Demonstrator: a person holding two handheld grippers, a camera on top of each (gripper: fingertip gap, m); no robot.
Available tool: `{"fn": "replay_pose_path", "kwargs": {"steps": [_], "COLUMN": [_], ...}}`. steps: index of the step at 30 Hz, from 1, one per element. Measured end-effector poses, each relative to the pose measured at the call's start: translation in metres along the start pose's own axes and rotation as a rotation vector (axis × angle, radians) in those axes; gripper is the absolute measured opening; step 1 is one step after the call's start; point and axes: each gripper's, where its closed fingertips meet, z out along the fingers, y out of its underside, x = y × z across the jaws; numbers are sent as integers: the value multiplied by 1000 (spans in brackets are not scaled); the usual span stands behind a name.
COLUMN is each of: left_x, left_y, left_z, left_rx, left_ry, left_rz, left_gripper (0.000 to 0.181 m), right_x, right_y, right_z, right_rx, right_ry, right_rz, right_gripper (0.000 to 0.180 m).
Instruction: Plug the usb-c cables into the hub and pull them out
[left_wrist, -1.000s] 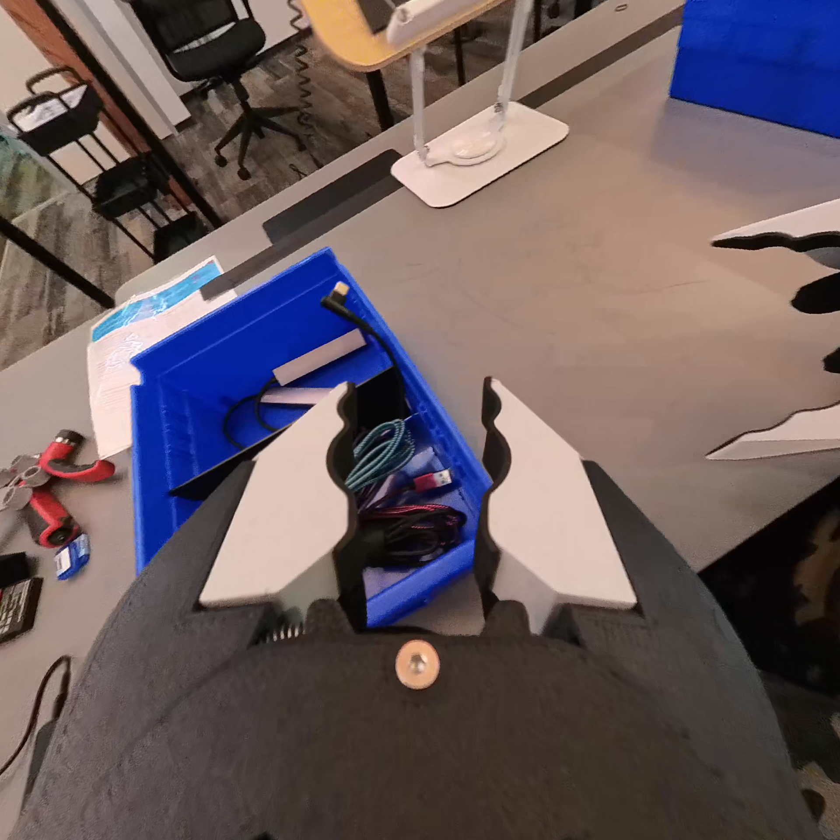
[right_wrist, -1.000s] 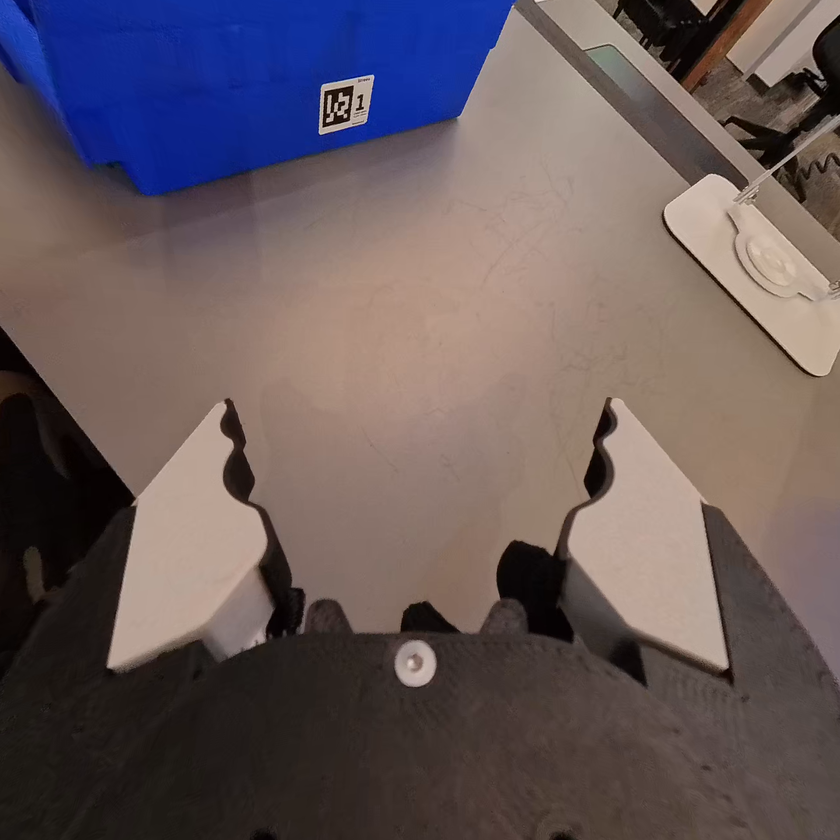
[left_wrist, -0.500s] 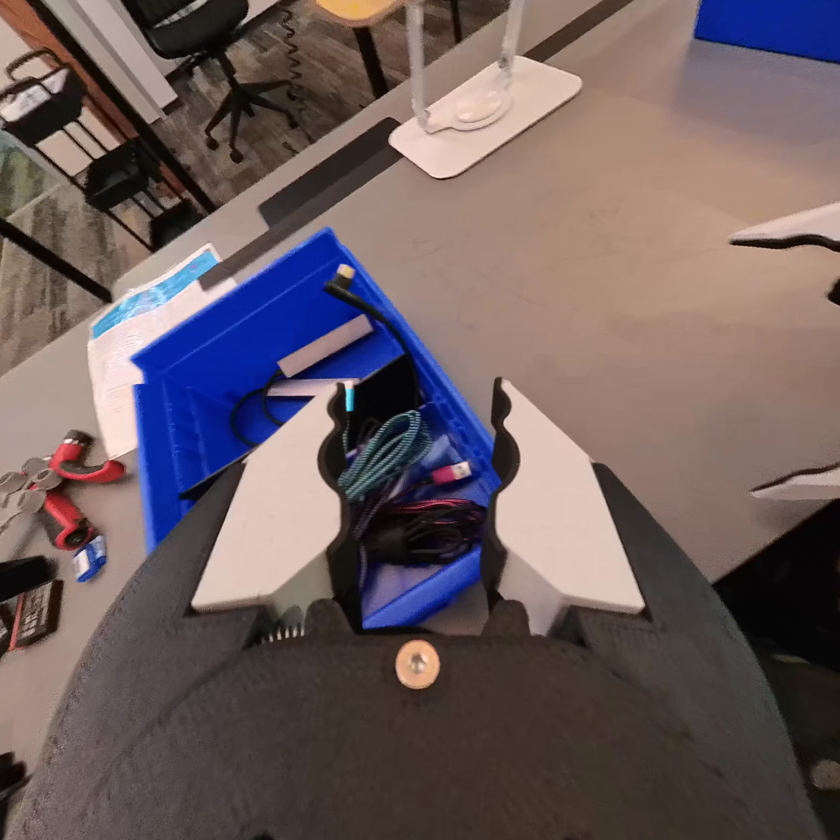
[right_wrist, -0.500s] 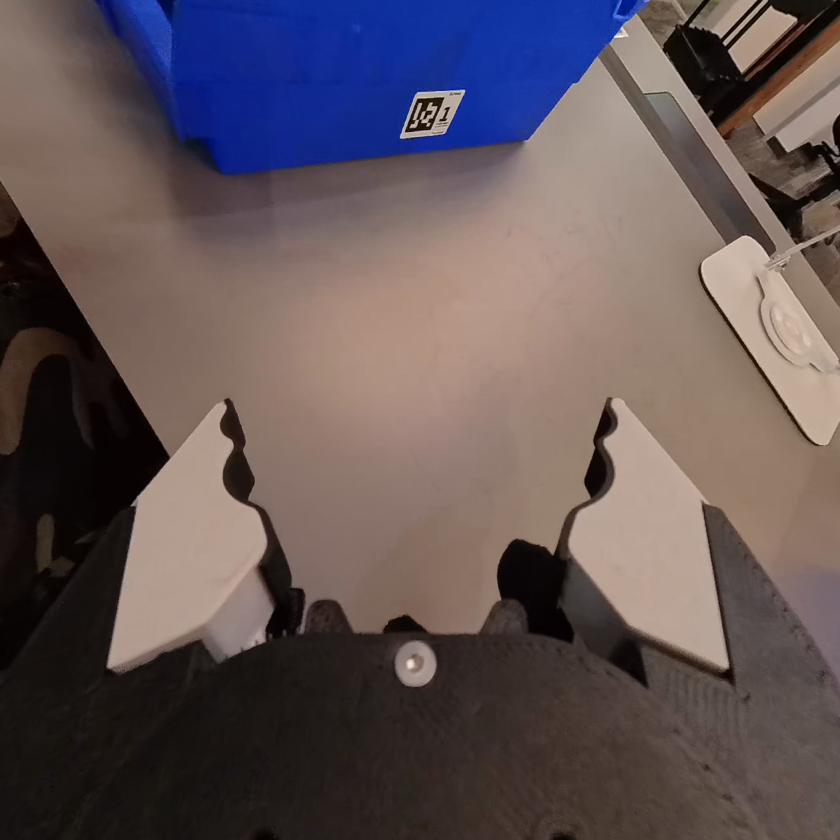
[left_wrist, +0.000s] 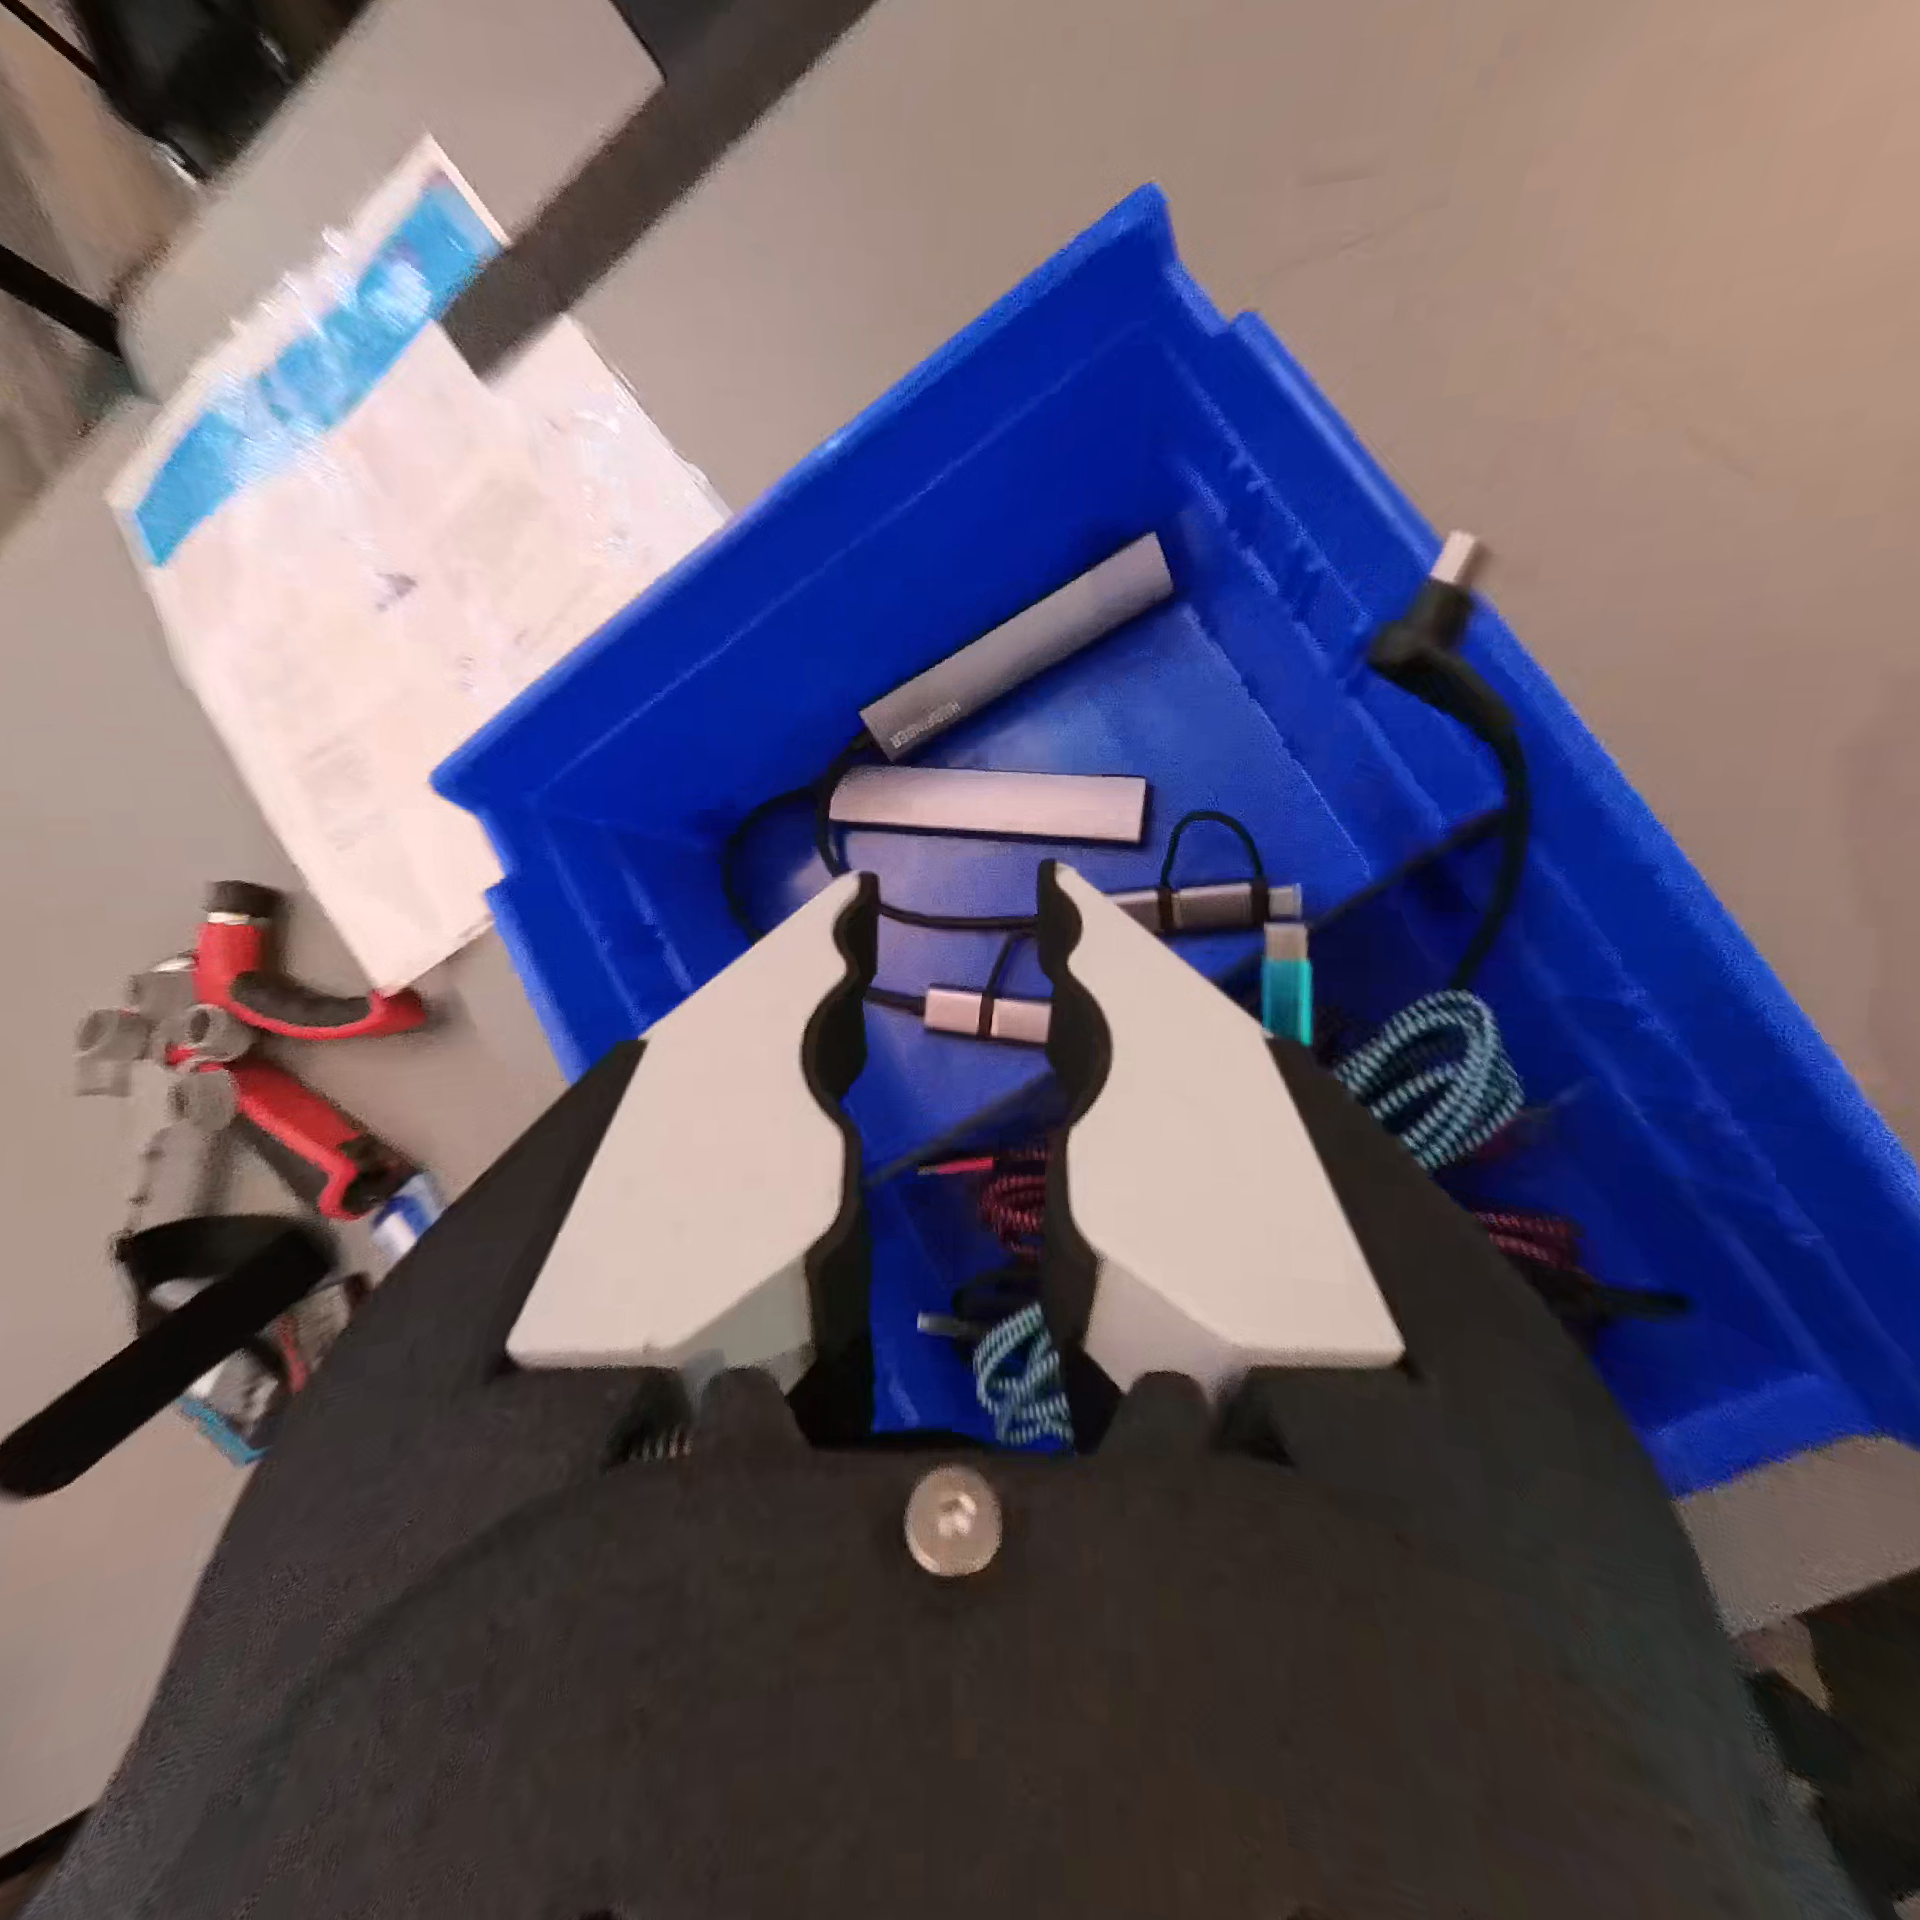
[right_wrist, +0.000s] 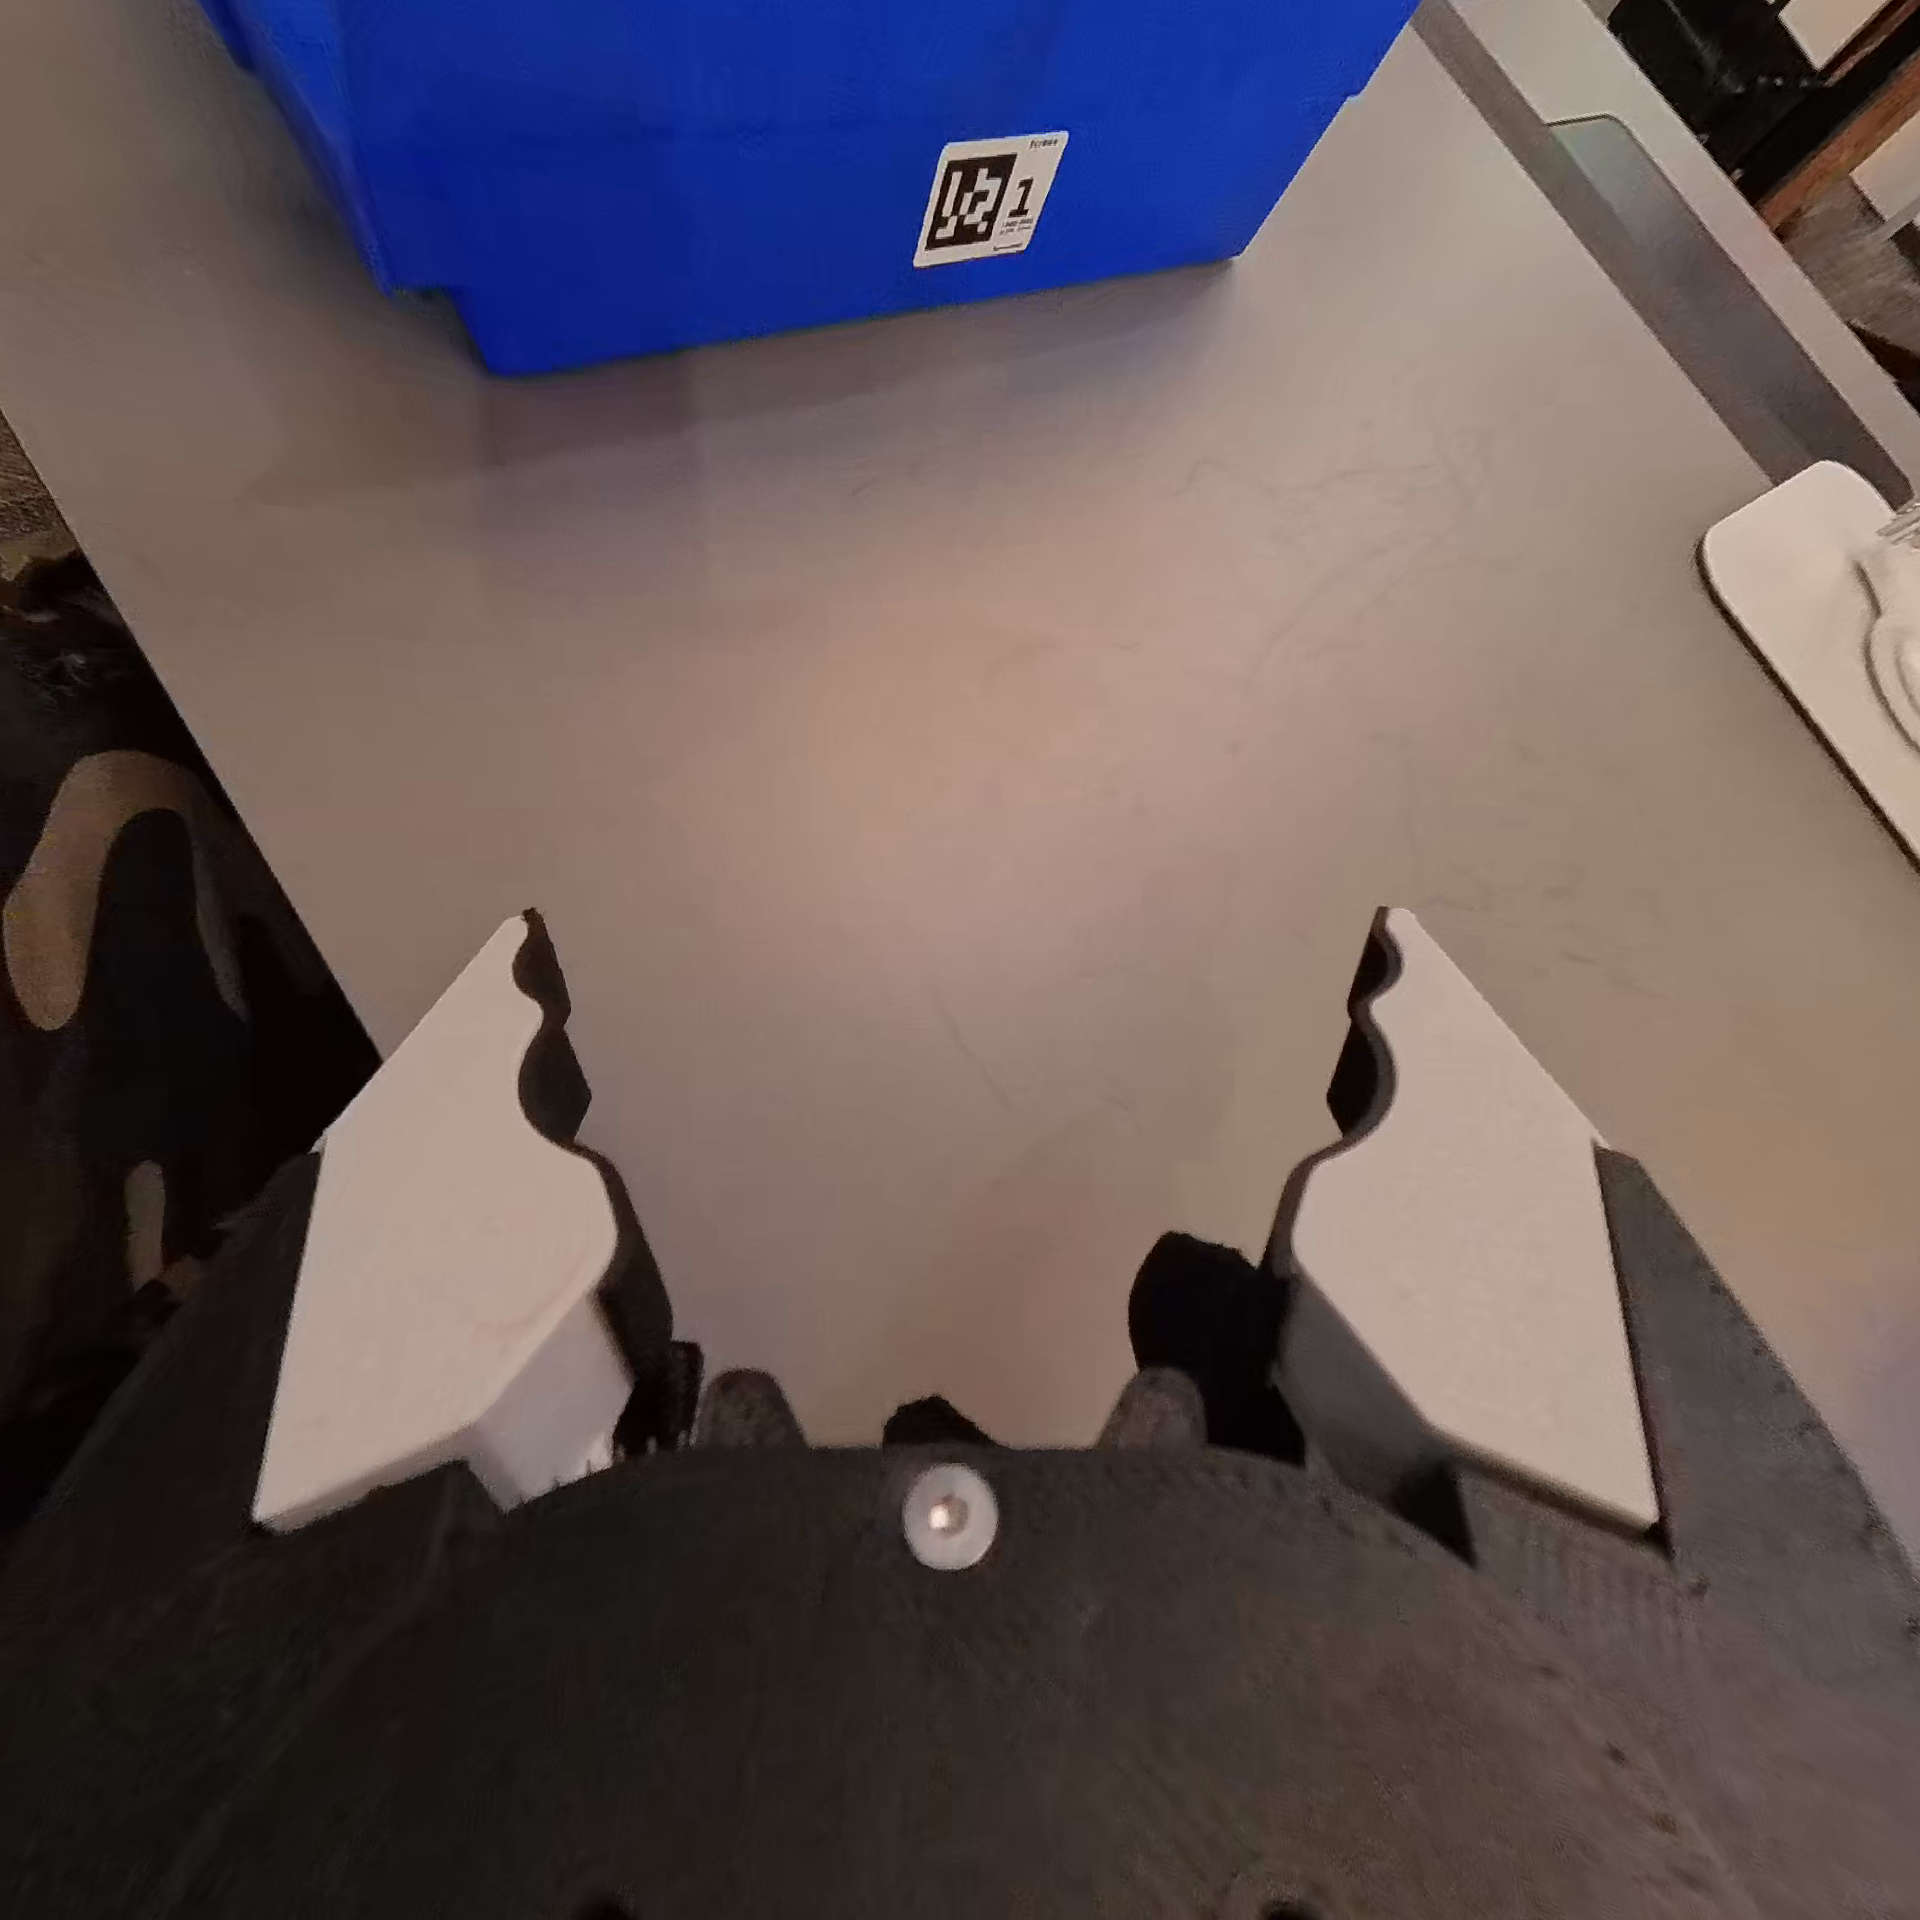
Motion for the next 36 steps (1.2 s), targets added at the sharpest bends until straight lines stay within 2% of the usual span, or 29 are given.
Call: {"fn": "replay_pose_path", "kwargs": {"steps": [6,11,15,19,30,33,35,36], "left_x": [-31,-43,-43,-38,-44,-39,-42,-38], "left_y": [21,31,44,39,25,39,51,57], "left_z": [75,105,115,119,110,108,111,113], "left_rx": [-240,-349,-488,-483,-403,-497,-559,-582], "left_ry": [0,-33,-23,41,7,30,21,50], "left_rz": [-13,10,34,9,18,-23,-62,-88], "left_gripper": [27,19,14,0,0,0,21,18], "right_x": [-1,1,1,2,4,3,0,-1], "right_y": [5,8,8,7,7,7,7,7], "right_z": [5,6,6,5,2,3,4,4], "right_rx": [-8,-5,2,9,17,16,11,9], "right_ry": [-26,-40,-54,-64,-70,-80,-87,-89], "right_rz": [25,48,64,77,92,94,87,83], "right_gripper": [144,144,143,143,143,142,141,141]}}
